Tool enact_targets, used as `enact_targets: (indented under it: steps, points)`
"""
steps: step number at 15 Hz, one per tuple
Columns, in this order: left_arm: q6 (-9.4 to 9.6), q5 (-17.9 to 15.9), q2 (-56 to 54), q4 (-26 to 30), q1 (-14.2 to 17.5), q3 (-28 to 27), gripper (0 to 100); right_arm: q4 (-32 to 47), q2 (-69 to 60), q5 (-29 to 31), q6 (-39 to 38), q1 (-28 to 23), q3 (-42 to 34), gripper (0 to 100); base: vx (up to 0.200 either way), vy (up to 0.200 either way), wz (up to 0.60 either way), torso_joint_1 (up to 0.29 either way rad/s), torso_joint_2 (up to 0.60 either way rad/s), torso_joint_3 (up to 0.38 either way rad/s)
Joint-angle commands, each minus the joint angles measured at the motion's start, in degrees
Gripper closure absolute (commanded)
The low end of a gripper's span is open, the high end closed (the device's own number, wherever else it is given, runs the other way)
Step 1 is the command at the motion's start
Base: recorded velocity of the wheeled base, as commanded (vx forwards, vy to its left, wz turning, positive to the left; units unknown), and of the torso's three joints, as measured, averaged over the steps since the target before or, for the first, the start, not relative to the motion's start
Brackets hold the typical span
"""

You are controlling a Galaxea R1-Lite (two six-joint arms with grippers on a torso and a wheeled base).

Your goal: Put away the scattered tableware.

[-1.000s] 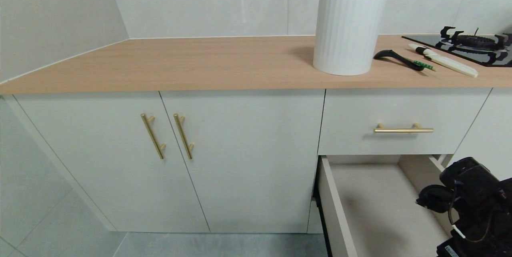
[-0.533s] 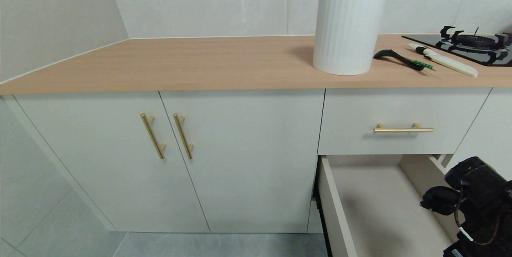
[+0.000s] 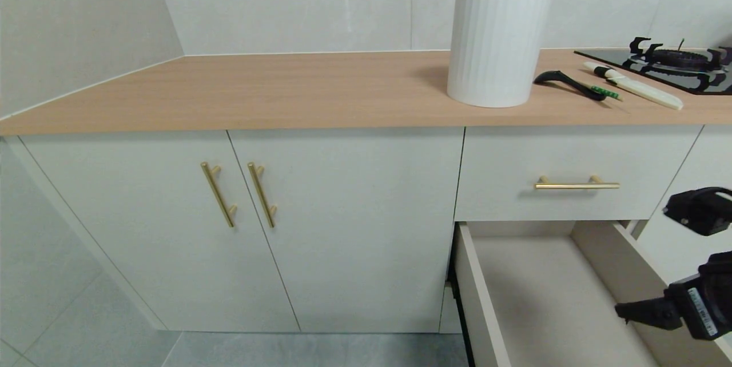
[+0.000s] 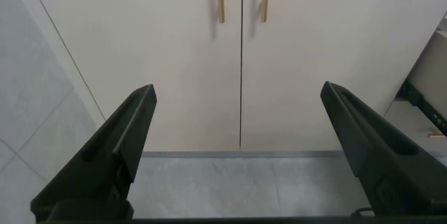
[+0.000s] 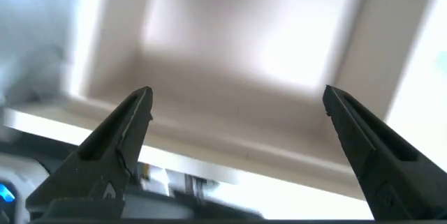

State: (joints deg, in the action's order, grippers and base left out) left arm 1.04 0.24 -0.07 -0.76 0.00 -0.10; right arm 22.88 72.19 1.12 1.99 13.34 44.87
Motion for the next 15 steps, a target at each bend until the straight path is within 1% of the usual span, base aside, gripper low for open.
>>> enact_targets:
  steps: [1,3,6,8,10,11,12,14,15]
  points:
    - [0.02,0.02,0.07,-0.04,0.0,0.01,0,-0.56,-10.49,-0.15,1.35,-0.07,4.78,0,0.0,0.0,0.0,0.0,0.0,0.0]
    - [0.02,0.02,0.07,-0.04,0.0,0.01,0,-2.67,-11.28,-0.33,1.88,-0.42,9.44,0,0.0,0.0,0.0,0.004,-0.05,-0.052]
    - [0.02,0.02,0.07,-0.04,0.0,0.01,0,-7.59,-8.65,-1.21,2.67,-0.94,12.08,0,0.0,0.0,0.0,0.022,-0.21,-0.29]
    - [0.02,0.02,0.07,-0.04,0.0,0.01,0,-10.93,-5.13,-1.3,3.46,-1.82,12.17,0,0.0,0.0,0.0,0.066,-0.5,-0.361]
    - [0.02,0.02,0.07,-0.04,0.0,0.01,0,-15.5,-1.35,-1.74,4.43,-4.72,13.13,0,0.0,0.0,0.0,0.103,-0.51,-0.347]
    - [0.02,0.02,0.07,-0.04,0.0,0.01,0,-16.91,0.84,-2.79,5.66,-6.48,15.6,0,0.0,0.0,0.0,0.11,-0.46,-0.339]
    - [0.02,0.02,0.07,-0.04,0.0,0.01,0,-18.05,4.18,-4.2,7.33,-8.15,20.34,0,0.0,0.0,0.0,0.139,-0.45,-0.339]
    - [0.02,0.02,0.07,-0.04,0.0,0.01,0,-18.22,9.28,-4.99,7.24,-8.94,28.69,0,0.0,0.0,0.0,0.151,-0.44,-0.332]
    - [0.02,0.02,0.07,-0.04,0.0,0.01,0,-18.22,11.57,-4.81,6.8,-9.03,31.06,0,0.0,0.0,0.0,0.095,-0.34,-0.232]
